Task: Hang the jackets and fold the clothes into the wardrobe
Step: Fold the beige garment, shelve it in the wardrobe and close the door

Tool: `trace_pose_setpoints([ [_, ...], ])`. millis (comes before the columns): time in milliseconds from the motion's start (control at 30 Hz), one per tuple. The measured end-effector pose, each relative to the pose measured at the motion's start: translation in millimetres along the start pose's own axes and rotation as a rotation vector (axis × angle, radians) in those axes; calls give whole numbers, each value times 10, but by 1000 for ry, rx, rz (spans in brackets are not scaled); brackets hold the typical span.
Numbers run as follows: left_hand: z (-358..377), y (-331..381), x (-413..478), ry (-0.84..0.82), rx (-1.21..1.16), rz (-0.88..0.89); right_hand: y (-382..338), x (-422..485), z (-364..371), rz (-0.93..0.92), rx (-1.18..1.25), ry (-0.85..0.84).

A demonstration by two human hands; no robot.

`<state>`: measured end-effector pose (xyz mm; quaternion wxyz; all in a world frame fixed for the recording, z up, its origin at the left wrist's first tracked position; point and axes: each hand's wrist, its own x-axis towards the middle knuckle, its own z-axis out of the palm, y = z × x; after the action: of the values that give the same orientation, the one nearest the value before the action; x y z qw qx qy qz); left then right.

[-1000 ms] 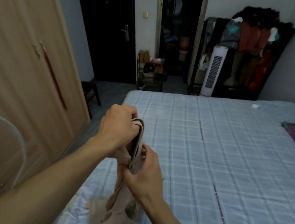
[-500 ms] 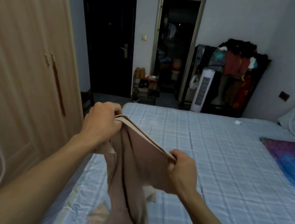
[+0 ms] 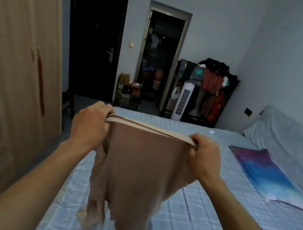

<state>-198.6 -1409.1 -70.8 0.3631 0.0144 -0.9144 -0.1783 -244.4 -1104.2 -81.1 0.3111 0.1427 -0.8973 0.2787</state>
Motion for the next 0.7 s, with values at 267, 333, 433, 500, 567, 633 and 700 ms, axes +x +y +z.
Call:
trace_pose_setpoints([
  [267,-232,439,81,148,56,44,46,141,-585,-76,14,158],
  [333,-289,652,149,216,57,30,65,220,-752,-102,51,199],
  [433,-362,1021,285,315,30,-27,106,318,-1001,-142,108,239],
  [500,-385,1276,370,376,9,-69,157,361,-1142,-170,124,245],
  [567,-380,1520,430,407,-31,-107,243,394,-1258,-176,150,255],
  [633,-342,1727,449,404,-68,-120,366,404,-1358,-163,179,253],
  [700,-280,1874,431,349,-57,-61,544,403,-1451,-155,178,240],
])
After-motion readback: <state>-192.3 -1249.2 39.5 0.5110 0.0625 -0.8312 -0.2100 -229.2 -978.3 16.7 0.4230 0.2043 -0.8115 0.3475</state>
